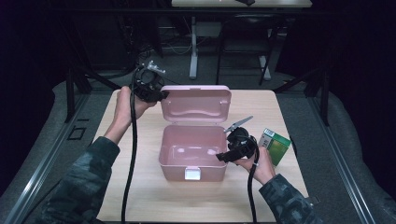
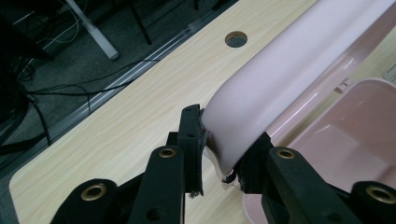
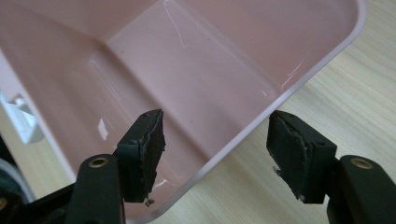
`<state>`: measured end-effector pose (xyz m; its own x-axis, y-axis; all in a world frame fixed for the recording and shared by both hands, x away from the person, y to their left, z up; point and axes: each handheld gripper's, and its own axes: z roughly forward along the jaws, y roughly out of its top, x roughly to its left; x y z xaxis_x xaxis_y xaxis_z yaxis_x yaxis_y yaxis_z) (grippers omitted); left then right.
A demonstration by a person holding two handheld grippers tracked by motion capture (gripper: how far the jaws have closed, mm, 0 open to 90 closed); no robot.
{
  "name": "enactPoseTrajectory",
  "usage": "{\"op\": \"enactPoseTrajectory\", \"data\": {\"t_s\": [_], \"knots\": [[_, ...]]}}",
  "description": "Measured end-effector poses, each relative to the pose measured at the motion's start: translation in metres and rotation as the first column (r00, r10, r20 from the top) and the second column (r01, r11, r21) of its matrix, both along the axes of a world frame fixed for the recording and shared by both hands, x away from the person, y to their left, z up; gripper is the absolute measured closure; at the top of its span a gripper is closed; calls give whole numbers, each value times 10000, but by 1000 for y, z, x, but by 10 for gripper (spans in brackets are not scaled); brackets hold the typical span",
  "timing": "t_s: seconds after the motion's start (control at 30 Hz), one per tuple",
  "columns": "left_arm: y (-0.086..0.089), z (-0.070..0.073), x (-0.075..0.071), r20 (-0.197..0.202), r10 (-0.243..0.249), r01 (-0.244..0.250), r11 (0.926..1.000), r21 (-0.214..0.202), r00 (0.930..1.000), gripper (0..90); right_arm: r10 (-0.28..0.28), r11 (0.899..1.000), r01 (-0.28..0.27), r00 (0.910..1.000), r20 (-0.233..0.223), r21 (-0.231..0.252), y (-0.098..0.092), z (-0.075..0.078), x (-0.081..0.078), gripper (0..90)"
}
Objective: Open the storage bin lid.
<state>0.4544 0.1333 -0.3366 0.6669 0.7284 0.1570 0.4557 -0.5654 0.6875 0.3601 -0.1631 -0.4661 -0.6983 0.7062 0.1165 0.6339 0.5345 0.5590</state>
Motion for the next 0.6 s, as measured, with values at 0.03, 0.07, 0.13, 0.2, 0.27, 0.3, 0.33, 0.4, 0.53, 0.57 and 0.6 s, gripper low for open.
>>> {"op": "enactPoseTrajectory", "data": {"t_s": [0.03, 0.07, 0.13, 0.2, 0.27, 0.3, 0.33, 0.4, 0.53, 0.57, 0.6], "knots": [[-1, 0, 2, -15, 45, -45, 10000, 35, 10000, 751, -15, 10000, 15, 10000, 4, -15, -1, 0, 0, 405], [-2, -1, 4, 10, 96, -96, 9999, 51, 10000, 751, -90, 10000, 90, 10000, 3, 35, -2, -1, 0, 424], [-2, -1, 8, -36, 173, -173, 9998, 95, 9998, 749, -96, 9999, 96, 9999, 42, 30, -4, -1, 0, 450], [-2, -2, 12, -105, 266, -265, 9996, 105, 9996, 749, -134, 9999, 134, 9999, 67, -9, -4, -4, -2, 460], [-2, -3, 15, -152, 310, -310, 9995, 16, 9994, 748, -201, 9998, 202, 9998, 76, -51, -4, -6, -2, 473], [-1, -3, 15, -152, 300, -300, 9995, -37, 9994, 747, -204, 9998, 205, 9998, 78, -71, -4, -7, -2, 486], [-2, -3, 15, -146, 290, -290, 9996, -36, 9995, 748, -210, 9997, 211, 9998, 62, -88, -5, -8, -2, 494], [-2, -3, 16, -173, 261, -261, 9997, -31, 9995, 748, -183, 9998, 183, 9998, 66, -98, -6, -9, -3, 506], [-6, -3, 26, -302, 394, -395, 9992, -26, 9988, 740, -188, 9998, 190, 9996, 231, -94, -6, -13, -7, 502], [-7, -3, 28, -333, 427, -429, 9991, -30, 9985, 739, -187, 9998, 189, 9994, 286, -85, -7, -13, -8, 503], [-8, -4, 30, -329, 456, -456, 9990, -8, 9984, 739, -228, 9997, 229, 9994, 276, -50, -7, -14, -8, 504]]}}
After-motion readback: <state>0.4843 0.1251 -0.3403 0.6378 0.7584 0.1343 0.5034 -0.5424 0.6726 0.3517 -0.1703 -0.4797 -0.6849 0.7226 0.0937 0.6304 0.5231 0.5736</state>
